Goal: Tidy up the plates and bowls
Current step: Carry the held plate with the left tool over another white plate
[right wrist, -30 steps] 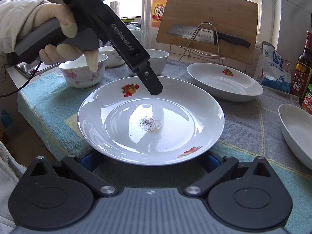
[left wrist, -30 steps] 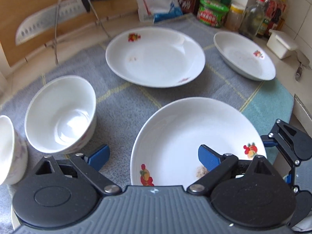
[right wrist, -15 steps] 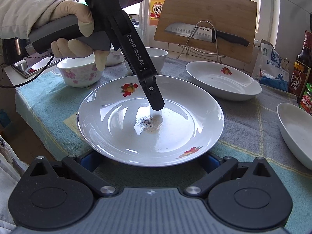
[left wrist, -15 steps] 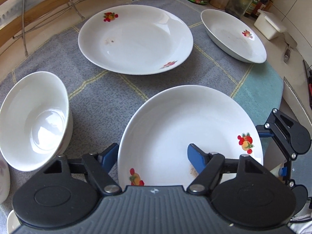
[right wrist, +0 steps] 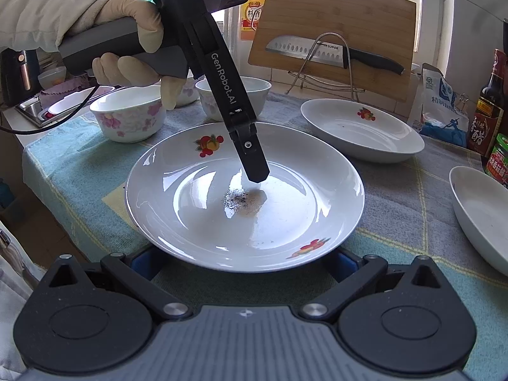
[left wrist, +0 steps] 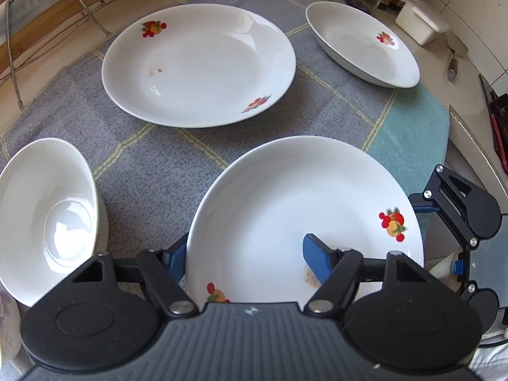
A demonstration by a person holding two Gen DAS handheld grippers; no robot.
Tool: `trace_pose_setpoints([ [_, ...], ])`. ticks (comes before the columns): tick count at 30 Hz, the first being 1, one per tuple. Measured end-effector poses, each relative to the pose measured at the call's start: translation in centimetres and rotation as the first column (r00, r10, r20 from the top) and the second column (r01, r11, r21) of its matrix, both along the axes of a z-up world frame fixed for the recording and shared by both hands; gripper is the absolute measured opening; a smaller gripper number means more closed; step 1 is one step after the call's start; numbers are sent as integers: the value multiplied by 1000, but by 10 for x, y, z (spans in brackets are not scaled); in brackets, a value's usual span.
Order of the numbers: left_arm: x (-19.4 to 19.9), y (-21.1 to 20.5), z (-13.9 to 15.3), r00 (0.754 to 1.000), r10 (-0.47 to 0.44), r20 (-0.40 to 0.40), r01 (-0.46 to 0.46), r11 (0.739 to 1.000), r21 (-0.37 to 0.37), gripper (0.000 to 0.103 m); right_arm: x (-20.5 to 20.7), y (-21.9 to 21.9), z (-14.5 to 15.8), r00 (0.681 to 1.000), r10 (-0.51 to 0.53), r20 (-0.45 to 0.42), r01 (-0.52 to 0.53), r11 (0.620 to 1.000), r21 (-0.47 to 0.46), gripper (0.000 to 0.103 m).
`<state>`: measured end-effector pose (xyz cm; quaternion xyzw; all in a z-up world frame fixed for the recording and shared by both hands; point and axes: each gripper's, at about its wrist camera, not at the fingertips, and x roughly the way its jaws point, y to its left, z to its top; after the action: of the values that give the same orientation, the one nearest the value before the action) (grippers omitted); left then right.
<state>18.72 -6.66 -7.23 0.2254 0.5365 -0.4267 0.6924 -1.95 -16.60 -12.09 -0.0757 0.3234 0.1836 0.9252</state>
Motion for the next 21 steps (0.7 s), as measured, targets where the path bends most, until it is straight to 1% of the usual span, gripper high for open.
trace_pose_setpoints([
  [7,2,-1,1,1000,-9,-20,10,1000,9,72,2,1,1,1000,-5,-16,5,1000,-2,103],
  [14,1,-2,2,1000,-14,-13,15,1000,12,72,6,0,4,999,-2,-42,1,1000,-10,103],
  [17,1,-2,3,1000,-5,-14,5,1000,12,72,8,-2,7,999,3,-43,-3,1000,4,103],
  [21,2,-2,6,1000,2,-9,-1,1000,8,72,9,-3,10,999,13,-45,-13,1000,-6,103],
])
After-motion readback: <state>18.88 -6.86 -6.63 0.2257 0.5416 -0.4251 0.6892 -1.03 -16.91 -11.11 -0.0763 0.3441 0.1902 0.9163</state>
